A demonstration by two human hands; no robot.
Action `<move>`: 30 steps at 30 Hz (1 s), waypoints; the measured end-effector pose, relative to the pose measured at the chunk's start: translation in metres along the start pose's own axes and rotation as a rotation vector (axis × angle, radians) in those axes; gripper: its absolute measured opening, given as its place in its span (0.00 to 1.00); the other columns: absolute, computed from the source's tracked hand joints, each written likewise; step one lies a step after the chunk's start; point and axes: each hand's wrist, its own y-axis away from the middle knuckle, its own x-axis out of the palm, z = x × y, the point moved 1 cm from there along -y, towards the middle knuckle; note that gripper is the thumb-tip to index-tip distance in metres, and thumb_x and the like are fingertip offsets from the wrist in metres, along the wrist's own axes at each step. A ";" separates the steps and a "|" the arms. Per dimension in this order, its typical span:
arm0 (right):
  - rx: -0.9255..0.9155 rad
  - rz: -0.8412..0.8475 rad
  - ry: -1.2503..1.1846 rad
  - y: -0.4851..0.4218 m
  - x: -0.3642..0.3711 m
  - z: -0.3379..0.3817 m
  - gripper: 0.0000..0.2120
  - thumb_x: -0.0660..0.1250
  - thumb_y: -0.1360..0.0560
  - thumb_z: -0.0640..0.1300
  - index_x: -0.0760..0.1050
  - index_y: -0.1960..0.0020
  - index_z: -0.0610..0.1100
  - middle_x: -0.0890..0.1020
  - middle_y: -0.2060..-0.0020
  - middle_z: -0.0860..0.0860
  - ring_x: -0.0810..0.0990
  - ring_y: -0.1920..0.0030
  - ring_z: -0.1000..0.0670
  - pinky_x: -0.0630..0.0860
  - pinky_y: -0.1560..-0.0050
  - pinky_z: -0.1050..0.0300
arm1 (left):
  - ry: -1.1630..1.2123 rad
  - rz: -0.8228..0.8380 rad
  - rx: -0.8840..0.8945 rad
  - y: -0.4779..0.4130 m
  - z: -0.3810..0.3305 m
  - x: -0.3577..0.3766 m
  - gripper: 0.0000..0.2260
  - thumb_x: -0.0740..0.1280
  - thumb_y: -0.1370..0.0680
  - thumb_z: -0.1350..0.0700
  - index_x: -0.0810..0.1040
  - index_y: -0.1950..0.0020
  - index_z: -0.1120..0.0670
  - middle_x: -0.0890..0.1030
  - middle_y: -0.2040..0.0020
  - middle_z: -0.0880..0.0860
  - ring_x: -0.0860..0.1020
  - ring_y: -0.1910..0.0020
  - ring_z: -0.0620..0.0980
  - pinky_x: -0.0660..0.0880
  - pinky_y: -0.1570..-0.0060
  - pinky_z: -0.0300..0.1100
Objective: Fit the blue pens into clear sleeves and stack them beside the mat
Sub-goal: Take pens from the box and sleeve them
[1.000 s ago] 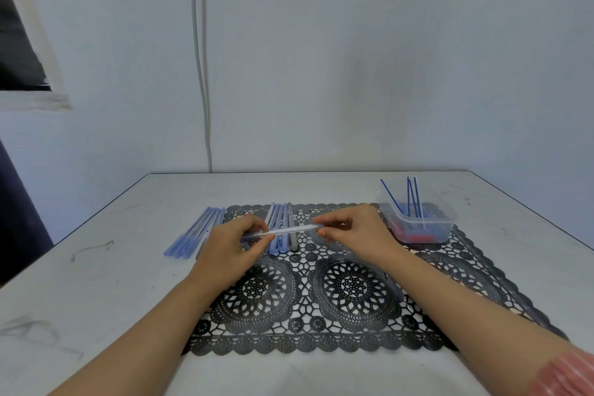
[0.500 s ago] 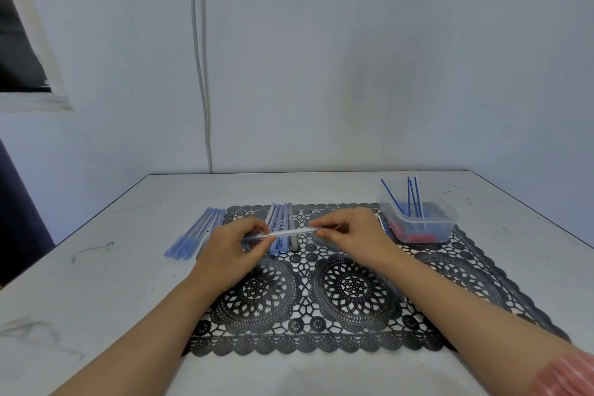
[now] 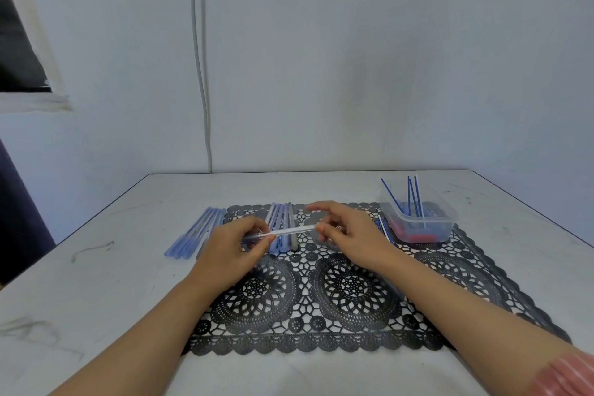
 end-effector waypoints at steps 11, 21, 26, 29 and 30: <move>0.011 -0.020 0.057 -0.001 -0.001 -0.003 0.16 0.58 0.20 0.48 0.74 0.66 0.52 0.80 0.69 0.53 0.77 0.67 0.54 0.69 0.64 0.70 | 0.006 0.003 0.037 0.001 -0.004 -0.001 0.06 0.72 0.27 0.58 0.78 0.55 0.48 0.80 0.62 0.42 0.79 0.61 0.42 0.76 0.61 0.36; -0.042 -0.038 0.142 -0.003 0.000 -0.008 0.02 0.63 0.23 0.46 0.73 0.54 0.52 0.79 0.65 0.52 0.76 0.65 0.54 0.72 0.63 0.59 | 0.014 -0.012 0.018 0.000 -0.001 0.000 0.05 0.72 0.27 0.57 0.79 0.55 0.49 0.81 0.63 0.44 0.79 0.62 0.44 0.77 0.61 0.39; -0.047 -0.045 0.242 -0.002 -0.002 -0.007 0.09 0.59 0.21 0.50 0.77 0.53 0.49 0.79 0.68 0.52 0.73 0.70 0.57 0.67 0.67 0.60 | 0.005 0.010 0.014 0.000 0.001 0.001 0.03 0.71 0.27 0.56 0.79 0.55 0.49 0.80 0.64 0.44 0.79 0.63 0.44 0.77 0.62 0.42; -0.054 -0.042 0.214 0.001 -0.003 -0.005 0.08 0.62 0.23 0.52 0.73 0.46 0.51 0.79 0.65 0.51 0.74 0.68 0.55 0.69 0.65 0.60 | 0.021 -0.012 0.001 0.000 0.000 0.001 0.05 0.72 0.27 0.56 0.78 0.56 0.47 0.80 0.64 0.44 0.79 0.63 0.44 0.76 0.62 0.38; -0.058 -0.038 0.220 0.001 -0.003 -0.005 0.07 0.63 0.23 0.52 0.73 0.47 0.51 0.79 0.65 0.51 0.73 0.69 0.56 0.69 0.66 0.62 | 0.020 -0.012 0.002 0.000 -0.001 0.000 0.05 0.72 0.27 0.56 0.78 0.56 0.47 0.80 0.64 0.44 0.79 0.63 0.44 0.76 0.63 0.37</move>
